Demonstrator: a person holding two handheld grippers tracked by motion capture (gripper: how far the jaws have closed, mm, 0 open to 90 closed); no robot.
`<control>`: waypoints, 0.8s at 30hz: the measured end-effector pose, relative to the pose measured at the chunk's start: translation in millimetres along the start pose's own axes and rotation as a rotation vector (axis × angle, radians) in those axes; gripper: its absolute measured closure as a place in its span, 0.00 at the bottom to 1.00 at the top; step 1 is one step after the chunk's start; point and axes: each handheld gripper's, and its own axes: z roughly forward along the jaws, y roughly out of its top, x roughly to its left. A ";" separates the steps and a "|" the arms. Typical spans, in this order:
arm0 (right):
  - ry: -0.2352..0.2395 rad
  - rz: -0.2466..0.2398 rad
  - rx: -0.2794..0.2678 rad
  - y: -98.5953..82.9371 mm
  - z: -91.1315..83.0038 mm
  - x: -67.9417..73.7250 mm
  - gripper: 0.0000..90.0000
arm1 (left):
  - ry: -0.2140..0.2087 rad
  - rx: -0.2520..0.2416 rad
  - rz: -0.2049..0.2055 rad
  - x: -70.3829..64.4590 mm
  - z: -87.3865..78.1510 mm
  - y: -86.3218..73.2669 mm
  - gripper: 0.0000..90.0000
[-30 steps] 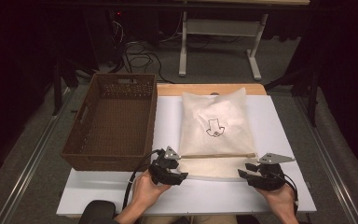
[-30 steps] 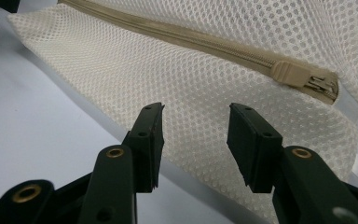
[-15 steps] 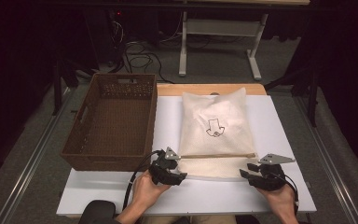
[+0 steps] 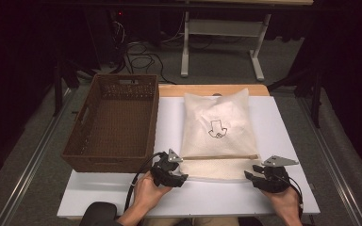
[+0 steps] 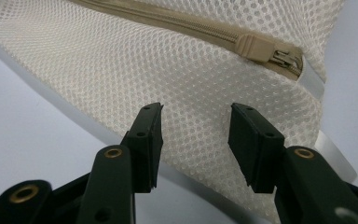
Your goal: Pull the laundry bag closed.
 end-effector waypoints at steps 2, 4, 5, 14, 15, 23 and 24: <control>-0.001 0.006 -0.003 -0.3 -0.4 -0.5 0.60 | 0.002 0.001 0.000 0.2 0.0 -0.2 0.50; -0.006 0.001 -0.007 -0.6 -1.1 -1.4 0.60 | 0.002 0.001 -0.001 0.1 -0.1 -0.3 0.50; -0.009 0.012 -0.012 -1.2 -3.2 -2.3 0.60 | 0.003 0.001 0.000 -0.1 -0.1 -0.3 0.50; -0.011 0.024 -0.017 -2.6 -4.3 -4.3 0.59 | 0.008 0.004 0.005 -0.4 -0.2 -0.4 0.49; -0.011 0.024 -0.017 -2.6 -4.3 -4.3 0.59 | 0.008 0.004 0.005 -0.4 -0.2 -0.4 0.49; -0.012 0.033 -0.022 -3.2 -5.6 -7.7 0.58 | 0.010 0.006 0.005 0.0 0.1 -0.5 0.49; -0.012 0.040 -0.023 -3.5 -6.3 -7.9 0.58 | 0.010 0.007 0.005 0.3 0.2 -0.5 0.48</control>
